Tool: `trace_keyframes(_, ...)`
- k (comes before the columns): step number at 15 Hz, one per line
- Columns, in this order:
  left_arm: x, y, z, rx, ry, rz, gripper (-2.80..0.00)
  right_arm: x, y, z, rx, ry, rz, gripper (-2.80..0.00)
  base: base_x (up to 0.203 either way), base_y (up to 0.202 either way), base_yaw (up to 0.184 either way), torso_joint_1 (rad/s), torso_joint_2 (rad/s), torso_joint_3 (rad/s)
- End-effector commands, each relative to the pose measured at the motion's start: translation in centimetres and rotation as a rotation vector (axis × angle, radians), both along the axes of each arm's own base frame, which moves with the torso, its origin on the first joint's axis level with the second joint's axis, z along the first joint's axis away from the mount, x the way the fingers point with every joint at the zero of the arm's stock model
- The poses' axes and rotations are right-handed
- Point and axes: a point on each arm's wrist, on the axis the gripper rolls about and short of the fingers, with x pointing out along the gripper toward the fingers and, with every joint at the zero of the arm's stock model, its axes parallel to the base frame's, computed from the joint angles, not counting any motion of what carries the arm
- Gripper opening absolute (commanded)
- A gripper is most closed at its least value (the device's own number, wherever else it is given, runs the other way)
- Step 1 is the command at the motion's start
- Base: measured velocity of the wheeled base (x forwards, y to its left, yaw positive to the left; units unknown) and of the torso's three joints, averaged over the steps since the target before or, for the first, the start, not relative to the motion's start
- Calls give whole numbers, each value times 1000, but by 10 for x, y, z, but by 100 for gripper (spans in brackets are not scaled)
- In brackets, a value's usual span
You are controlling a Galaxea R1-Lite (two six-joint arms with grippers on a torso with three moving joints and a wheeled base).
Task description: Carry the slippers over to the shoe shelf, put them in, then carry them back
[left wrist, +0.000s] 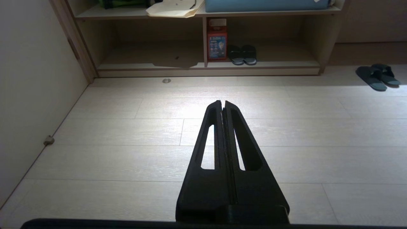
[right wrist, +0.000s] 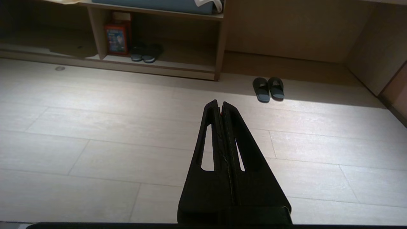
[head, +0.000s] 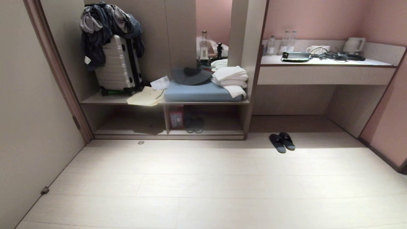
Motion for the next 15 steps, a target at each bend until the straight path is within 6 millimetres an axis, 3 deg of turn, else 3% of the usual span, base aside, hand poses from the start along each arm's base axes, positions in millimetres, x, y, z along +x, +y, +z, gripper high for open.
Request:
trace_keyframes(1,0,0,0,0,1,0,-280,0,0,0,6,2,0,-280,0,0,0,0,0,0)
trace_keyframes(15,0,0,0,0,1,0,-280,0,0,0,22,1,-5,-280,0,0,0,0,0,0)
